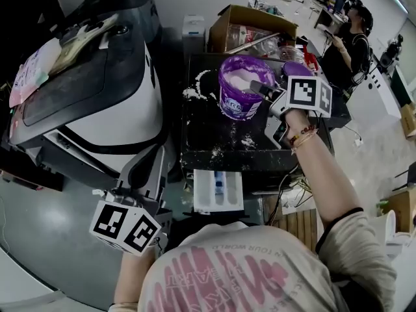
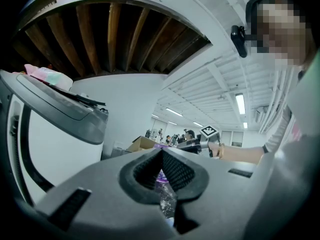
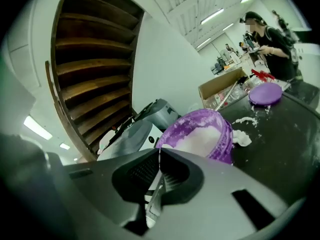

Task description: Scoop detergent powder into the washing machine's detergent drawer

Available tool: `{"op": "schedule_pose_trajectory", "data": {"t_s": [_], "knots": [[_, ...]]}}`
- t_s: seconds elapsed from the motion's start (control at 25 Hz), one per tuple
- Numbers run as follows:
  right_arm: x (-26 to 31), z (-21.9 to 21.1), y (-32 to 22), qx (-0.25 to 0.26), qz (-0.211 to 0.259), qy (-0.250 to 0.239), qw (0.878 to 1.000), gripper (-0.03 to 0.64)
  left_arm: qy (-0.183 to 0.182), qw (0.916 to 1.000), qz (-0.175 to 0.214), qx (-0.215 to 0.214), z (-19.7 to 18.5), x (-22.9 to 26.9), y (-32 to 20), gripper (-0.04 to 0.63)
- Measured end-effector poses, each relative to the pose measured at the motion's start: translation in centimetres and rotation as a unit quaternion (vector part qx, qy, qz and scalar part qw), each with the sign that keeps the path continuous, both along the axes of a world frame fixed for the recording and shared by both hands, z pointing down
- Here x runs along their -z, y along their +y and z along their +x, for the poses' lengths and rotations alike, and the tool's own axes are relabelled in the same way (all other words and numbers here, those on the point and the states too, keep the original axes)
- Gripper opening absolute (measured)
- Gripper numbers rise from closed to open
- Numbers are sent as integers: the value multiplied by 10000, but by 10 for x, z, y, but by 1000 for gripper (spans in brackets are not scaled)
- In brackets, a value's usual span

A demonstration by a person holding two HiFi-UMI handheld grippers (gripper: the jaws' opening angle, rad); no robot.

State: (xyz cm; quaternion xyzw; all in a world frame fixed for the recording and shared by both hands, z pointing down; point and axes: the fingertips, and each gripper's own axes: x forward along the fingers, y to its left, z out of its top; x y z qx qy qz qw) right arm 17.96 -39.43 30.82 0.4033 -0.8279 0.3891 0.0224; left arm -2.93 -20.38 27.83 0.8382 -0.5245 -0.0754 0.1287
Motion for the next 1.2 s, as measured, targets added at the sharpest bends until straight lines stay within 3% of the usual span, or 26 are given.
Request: {"op": "schedule_pose_trajectory", "data": {"t_s": [0.32, 0.56, 0.76, 1.2], "knots": [[-6, 11, -1, -478, -266, -1143, 9919, 3, 65, 9998, -164, -66, 8, -6, 7, 3], [-11, 20, 4, -715, -309, -1599, 9841, 3, 539, 9976, -422, -131, 13, -15, 13, 3], [-13, 24, 5, -882, -395, -1965, 9757, 3, 498, 9970, -583, -120, 9, -19, 10, 3], [-9, 24, 9, -1392, -341, -2225, 9643, 5, 99, 9986, -410, -316, -17, -3, 0, 3]]}}
